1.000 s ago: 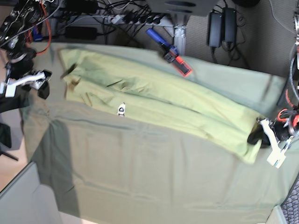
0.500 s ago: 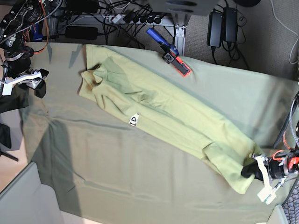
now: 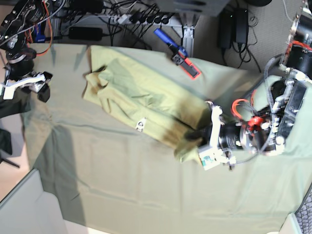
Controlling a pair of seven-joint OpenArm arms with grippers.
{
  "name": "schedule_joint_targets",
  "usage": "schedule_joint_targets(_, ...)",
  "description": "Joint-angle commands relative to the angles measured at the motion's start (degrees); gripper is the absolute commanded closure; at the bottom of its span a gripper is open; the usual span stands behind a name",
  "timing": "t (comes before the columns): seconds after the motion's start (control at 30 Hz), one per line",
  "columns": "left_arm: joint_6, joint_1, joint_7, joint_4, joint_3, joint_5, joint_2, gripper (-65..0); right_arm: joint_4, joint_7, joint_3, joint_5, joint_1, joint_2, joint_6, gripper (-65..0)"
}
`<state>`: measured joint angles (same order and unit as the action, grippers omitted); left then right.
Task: Fold the T-shirt properly
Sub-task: 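Grasp the strip end with the left gripper and fold it toward the right gripper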
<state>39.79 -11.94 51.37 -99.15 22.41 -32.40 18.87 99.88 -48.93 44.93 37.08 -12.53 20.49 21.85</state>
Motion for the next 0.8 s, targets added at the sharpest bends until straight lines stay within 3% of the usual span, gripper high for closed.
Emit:
schedule_joint_targets(0.0, 0.21, -1.22, -2.01, 0.17, 0.61, 1.81, -0.74, 0.0, 0.87, 1.11, 0.42, 0.66, 0.28, 1.25, 2.64, -44.5)
schedule_joint_targets(0.17, -0.13, -1.20, -4.11, 5.03, 2.10, 6.95, -5.84, 0.0, 0.87, 1.05, 0.42, 0.61, 0.28, 1.25, 2.67, -44.5)
schedule_joint_targets(0.4, 0.21, -1.16, -4.04, 11.32, 2.12, 5.11, -8.87, 0.0, 0.87, 0.66, 0.44, 0.68, 0.26, 1.25, 2.64, -44.5)
schedule_joint_targets(0.43, 0.21, -1.18, -4.04, 11.43, 2.12, 4.04, -8.96, -4.5, 0.87, 0.68, 0.44, 0.68, 0.28, 1.25, 2.67, -44.5)
schedule_joint_targets(0.5, 0.21, -1.27, -4.04, 11.43, 2.10, 2.32, -9.35, -21.1, 0.87, 0.66, 0.44, 1.07, 0.28, 1.25, 2.67, -44.5)
schedule_joint_targets(0.57, 0.21, -1.33, -3.98, 11.43, 2.10, -0.31, -9.68, -33.5, 0.87, 0.66, 0.44, 1.09, 0.28, 1.22, 2.64, -44.5)
schedule_joint_targets(0.6, 0.21, -1.36, -3.98, 11.41, 2.12, -2.51, -9.70, -36.3, 0.87, 0.68, 0.44, 1.09, 0.28, 1.22, 2.67, -44.5)
schedule_joint_targets(0.77, 0.21, -1.33, -2.01, 11.41, 2.10, -13.42, -10.84, -36.5, 0.87, 0.66, 0.44, 1.11, 0.28, 1.22, 2.67, -44.5)
